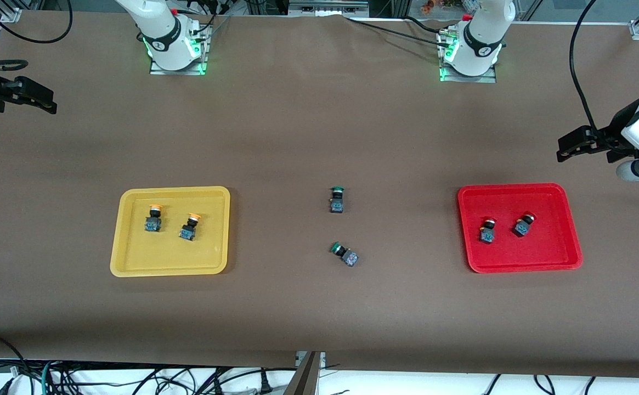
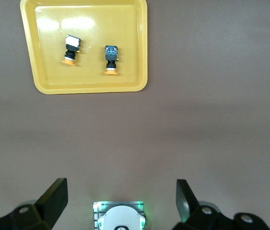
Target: Place red and yellow buttons in trays
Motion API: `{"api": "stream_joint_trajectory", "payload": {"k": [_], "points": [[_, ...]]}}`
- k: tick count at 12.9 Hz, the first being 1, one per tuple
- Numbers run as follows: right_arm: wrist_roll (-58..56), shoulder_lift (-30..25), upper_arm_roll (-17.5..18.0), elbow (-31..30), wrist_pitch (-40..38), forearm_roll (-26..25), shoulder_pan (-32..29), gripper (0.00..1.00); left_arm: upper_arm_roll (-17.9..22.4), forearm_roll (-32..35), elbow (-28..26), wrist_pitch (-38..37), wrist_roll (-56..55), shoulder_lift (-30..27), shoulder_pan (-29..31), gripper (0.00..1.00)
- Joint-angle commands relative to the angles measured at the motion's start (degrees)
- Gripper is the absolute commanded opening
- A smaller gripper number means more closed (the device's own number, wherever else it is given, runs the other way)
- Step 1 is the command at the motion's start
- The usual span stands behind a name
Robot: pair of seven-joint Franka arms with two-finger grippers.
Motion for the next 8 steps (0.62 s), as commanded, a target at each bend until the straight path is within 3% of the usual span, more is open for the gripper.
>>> {"api": "stream_joint_trajectory", "payload": {"k": [1, 2, 4, 5, 8], "points": [[-0.8, 0.9, -0.3, 1.7, -0.4, 0.9, 0.1, 1.0, 10.4, -0.8, -2.0, -0.7, -1.4, -3.2, -11.0, 1.0], [-0.9, 0.9, -0.3, 1.7, -0.4, 0.9, 0.1, 1.0, 18.4, -2.0, -3.0, -0.4, -1.4, -4.2, -17.0, 1.0], [-0.9, 0.9, -0.3, 1.7, -0.4, 0.9, 0.1, 1.0, 25.2, -4.6, -9.0, 3.0, -1.4, -8.4, -23.2, 1.0], [-0.9, 0.9, -0.3, 1.7, -0.4, 0.9, 0.1, 1.0, 26.4, -4.8, -12.8, 6.1, -1.2, -10.6, -24.0, 1.0], [-0.9, 0.9, -0.3, 1.7, -0.4, 0.9, 0.0, 1.0, 26.4, -4.8, -13.4, 6.6, -1.1, -11.0, -24.0, 1.0]]}}
